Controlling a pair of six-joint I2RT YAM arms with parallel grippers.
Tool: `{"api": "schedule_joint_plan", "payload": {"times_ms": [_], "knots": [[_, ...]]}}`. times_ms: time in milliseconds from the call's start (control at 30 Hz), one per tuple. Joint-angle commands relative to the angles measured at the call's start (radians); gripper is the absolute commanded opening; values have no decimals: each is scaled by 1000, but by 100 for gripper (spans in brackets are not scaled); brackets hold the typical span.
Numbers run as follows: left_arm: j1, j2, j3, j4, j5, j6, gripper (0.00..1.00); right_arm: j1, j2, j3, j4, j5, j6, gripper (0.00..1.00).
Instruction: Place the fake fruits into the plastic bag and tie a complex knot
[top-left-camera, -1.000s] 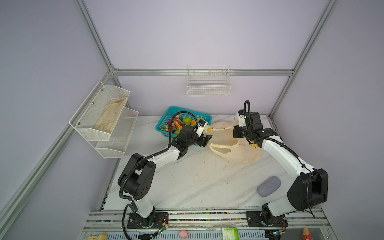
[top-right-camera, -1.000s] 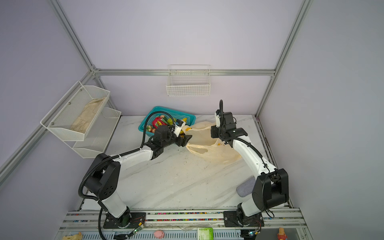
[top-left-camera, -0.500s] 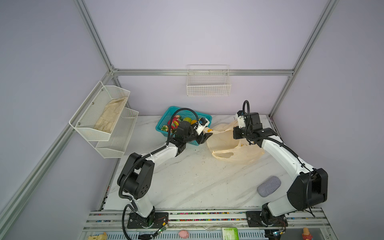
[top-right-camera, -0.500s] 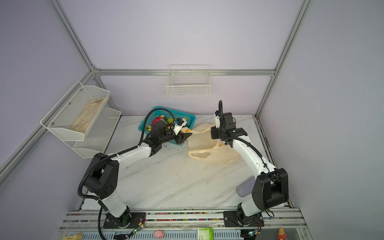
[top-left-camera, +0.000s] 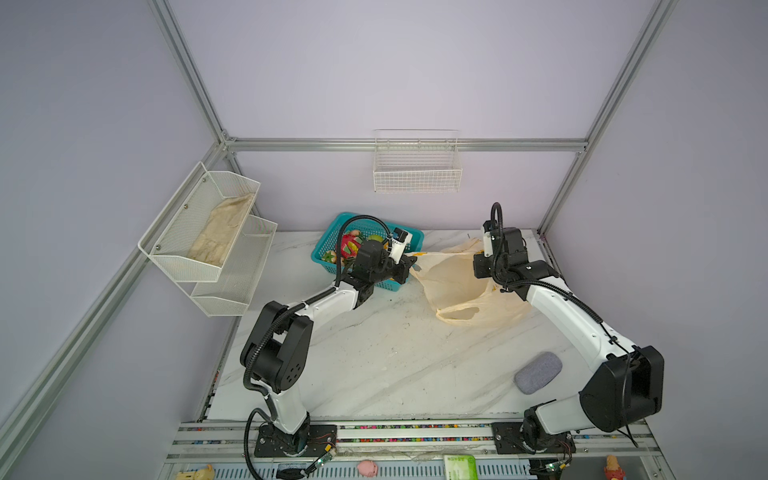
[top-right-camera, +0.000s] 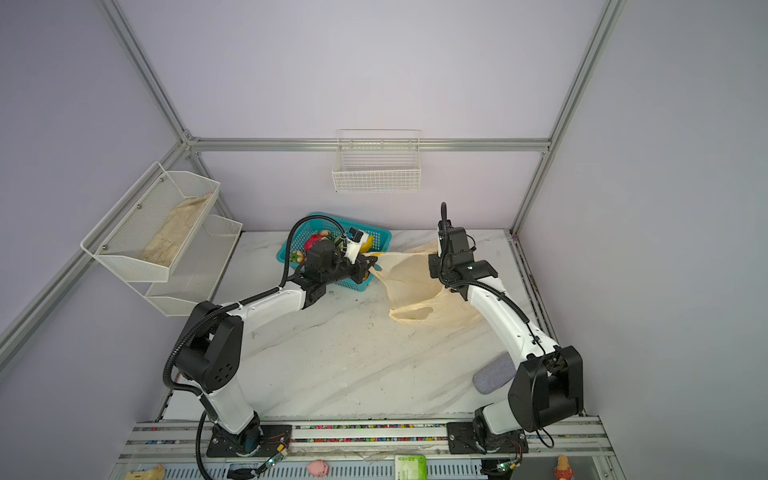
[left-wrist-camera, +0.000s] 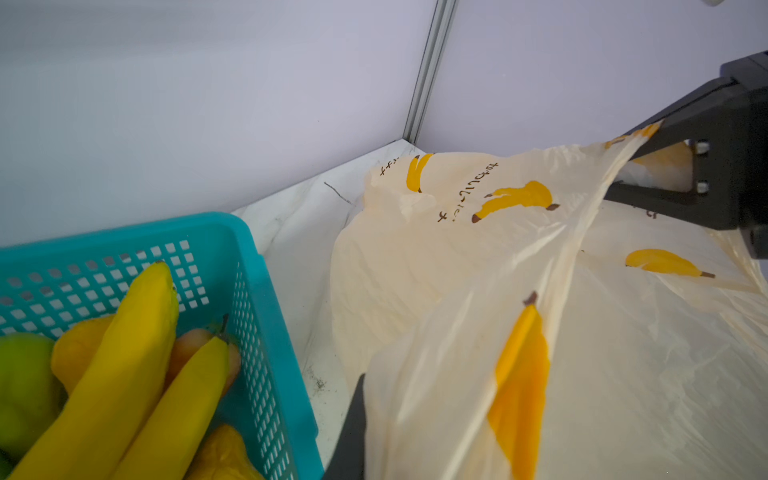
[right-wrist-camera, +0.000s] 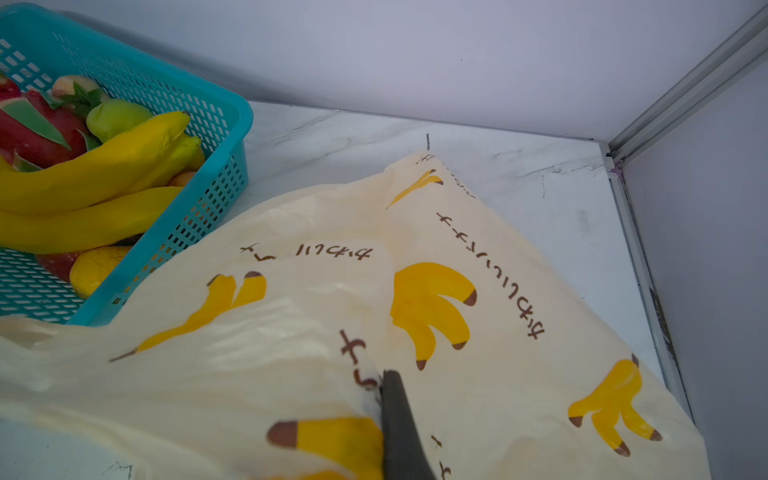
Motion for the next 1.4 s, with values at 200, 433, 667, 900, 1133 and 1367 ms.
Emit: {"api": "schedule_joint_plan", "payload": {"times_ms": [200,433,667,900,1133,1367], "knots": [[77,-32,49,3,270,-125,60,-8,29,-45,78,-72,45,0],[226,-196,-200,278,395,-325,79,-10,63,-34,114,-180,80,0],[322,-224,-104,-84,71,-347,75,-9,75,-33,135,-215,84,0],[324,-64,164,-390,-166,-339,74,-9,82,-31,158,-245,82,0],[324,106,349,-485,-220,-344,71,-9,101,-29,169,-266,76,0],[327,240,509,-553,-250,-303,65,-9,106,-37,172,-274,56,0]]}}
